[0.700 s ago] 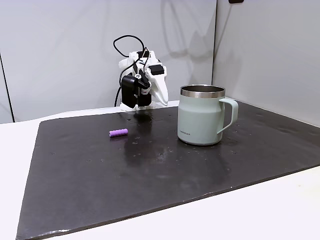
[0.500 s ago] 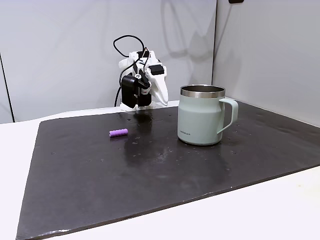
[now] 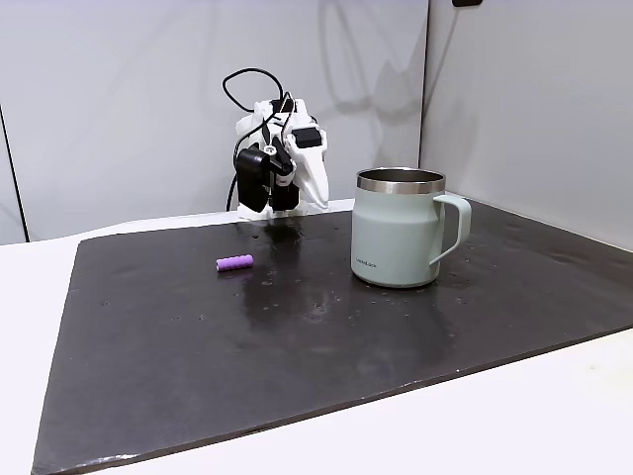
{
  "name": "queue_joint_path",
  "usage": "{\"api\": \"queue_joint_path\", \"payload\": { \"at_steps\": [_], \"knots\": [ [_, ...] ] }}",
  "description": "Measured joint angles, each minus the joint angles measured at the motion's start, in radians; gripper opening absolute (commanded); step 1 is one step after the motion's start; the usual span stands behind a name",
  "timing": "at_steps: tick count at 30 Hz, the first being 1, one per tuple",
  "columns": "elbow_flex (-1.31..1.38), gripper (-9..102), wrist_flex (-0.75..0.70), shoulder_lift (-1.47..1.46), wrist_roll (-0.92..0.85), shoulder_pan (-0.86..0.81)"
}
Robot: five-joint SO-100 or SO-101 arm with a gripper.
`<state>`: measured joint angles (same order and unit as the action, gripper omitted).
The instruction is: Grasp a pengrip and put it in the cup.
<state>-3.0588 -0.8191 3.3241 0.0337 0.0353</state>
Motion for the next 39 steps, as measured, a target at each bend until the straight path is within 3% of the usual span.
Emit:
{"api": "queue_joint_path", "payload": {
  "at_steps": [7,12,20,29,39],
  "knots": [
    [0.33,0,-0.16,-0.175,-0.049,0.002],
    [0.653,1,-0.36,-0.426,-0.104,-0.031],
    [1.012,18,-0.634,-0.663,-0.19,-0.179],
    [1.19,20,-0.729,-1.003,-0.298,-0.377],
    [1.365,22,-0.693,-1.397,-0.437,-0.474]
  ]
}}
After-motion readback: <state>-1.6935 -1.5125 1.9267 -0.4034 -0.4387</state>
